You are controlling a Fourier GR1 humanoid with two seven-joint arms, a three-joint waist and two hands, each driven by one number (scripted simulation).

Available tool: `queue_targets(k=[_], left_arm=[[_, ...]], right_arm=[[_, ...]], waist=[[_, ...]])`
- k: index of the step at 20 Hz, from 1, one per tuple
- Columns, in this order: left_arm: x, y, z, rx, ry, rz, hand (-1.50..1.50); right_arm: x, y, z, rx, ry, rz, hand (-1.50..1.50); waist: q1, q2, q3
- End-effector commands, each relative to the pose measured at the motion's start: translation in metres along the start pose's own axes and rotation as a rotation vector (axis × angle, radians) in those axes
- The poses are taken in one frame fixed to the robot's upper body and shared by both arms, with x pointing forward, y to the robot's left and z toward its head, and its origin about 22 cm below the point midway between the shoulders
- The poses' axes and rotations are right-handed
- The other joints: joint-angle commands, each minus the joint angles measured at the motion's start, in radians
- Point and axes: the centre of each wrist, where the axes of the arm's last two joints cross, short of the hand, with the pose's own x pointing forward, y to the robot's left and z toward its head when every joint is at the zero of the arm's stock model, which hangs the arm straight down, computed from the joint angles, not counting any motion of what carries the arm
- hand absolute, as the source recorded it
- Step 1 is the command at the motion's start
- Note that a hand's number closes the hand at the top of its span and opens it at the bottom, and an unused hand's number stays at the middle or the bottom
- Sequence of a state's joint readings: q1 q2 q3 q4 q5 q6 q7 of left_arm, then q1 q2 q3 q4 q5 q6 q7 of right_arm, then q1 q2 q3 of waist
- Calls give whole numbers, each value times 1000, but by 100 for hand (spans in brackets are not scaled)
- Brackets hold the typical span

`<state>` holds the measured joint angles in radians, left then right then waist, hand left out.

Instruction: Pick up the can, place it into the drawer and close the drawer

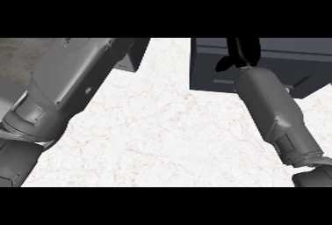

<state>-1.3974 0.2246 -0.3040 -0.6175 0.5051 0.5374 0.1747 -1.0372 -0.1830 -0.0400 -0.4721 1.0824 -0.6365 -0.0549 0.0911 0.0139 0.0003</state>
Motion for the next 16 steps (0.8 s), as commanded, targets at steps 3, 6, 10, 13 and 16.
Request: queue_targets(k=[3,6,10,13,16], left_arm=[[-8,7,8,-24,7,4,-150],[0,18,9,-21,-12,-4,-150],[-9,45,8,-2,8,-4,-150],[-17,47,13,-16,-2,2,-150],[-4,49,14,-34,1,12,-150]], right_arm=[[7,-21,-30,-71,6,2,-150],[7,-29,-39,-71,11,-24,-150],[19,-33,-45,-74,-13,-162,-150],[10,-30,-41,-108,-27,-207,-150],[24,-30,-45,-116,-34,-210,-150]], waist=[[34,4,0],[37,5,1],[20,2,1],[24,4,2],[31,11,2]])
